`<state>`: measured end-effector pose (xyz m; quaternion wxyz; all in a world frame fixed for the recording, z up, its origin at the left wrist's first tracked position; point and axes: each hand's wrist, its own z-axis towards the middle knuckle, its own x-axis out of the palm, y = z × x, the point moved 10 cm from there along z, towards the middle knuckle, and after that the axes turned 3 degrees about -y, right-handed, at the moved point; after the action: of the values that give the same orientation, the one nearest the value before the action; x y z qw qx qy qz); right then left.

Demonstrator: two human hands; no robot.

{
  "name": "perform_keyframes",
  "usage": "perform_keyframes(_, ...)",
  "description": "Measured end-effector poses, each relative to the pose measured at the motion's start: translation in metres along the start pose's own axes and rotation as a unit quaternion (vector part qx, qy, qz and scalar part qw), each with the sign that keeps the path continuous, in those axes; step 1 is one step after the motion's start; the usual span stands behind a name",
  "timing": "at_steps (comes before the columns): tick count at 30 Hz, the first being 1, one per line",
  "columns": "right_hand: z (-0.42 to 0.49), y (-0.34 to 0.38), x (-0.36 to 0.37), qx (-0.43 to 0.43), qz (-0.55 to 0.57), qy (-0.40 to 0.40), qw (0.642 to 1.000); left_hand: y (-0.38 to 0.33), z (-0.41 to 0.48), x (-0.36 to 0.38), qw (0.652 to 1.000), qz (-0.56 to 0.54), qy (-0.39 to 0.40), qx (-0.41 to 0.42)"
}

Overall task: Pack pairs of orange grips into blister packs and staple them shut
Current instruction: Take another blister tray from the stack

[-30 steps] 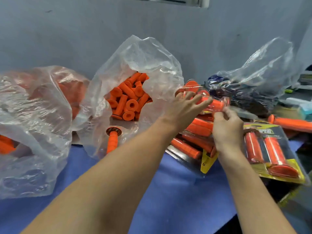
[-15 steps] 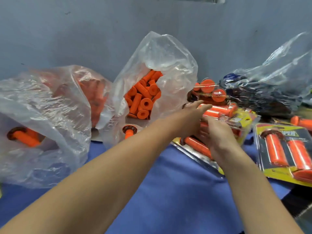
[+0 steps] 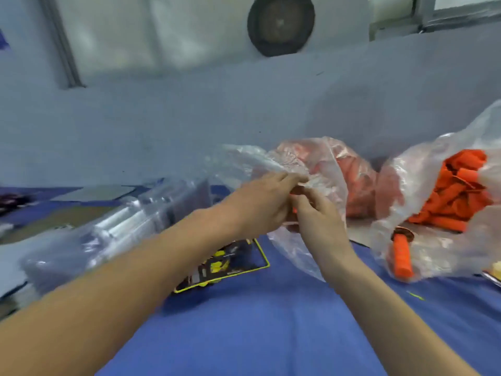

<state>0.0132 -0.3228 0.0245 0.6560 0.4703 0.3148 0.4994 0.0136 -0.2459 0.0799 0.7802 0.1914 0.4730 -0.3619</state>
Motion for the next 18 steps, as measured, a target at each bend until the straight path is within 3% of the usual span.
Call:
perform_keyframes(2,-0.005,0.001,0.054,0.011,-0.005,0.046,0.999,0.066,-0.033,-0.034,0.990,0.099,-0.012,-0.102)
perform_keyframes(5,-0.013,-0.002,0.121,0.006,-0.050,0.095,0.994,0.162,-0.095,-0.074,0.923,0.257,0.040,-0.284)
perform_keyframes(8,-0.026,-0.006,0.177,0.004,-0.078,0.141,0.987,0.225,-0.160,-0.080,0.869,0.245,0.114,-0.415)
perform_keyframes(18,-0.083,-0.033,0.299,-0.061,-0.170,0.323,0.929,0.284,-0.226,-0.079,0.845,0.186,0.104,-0.490)
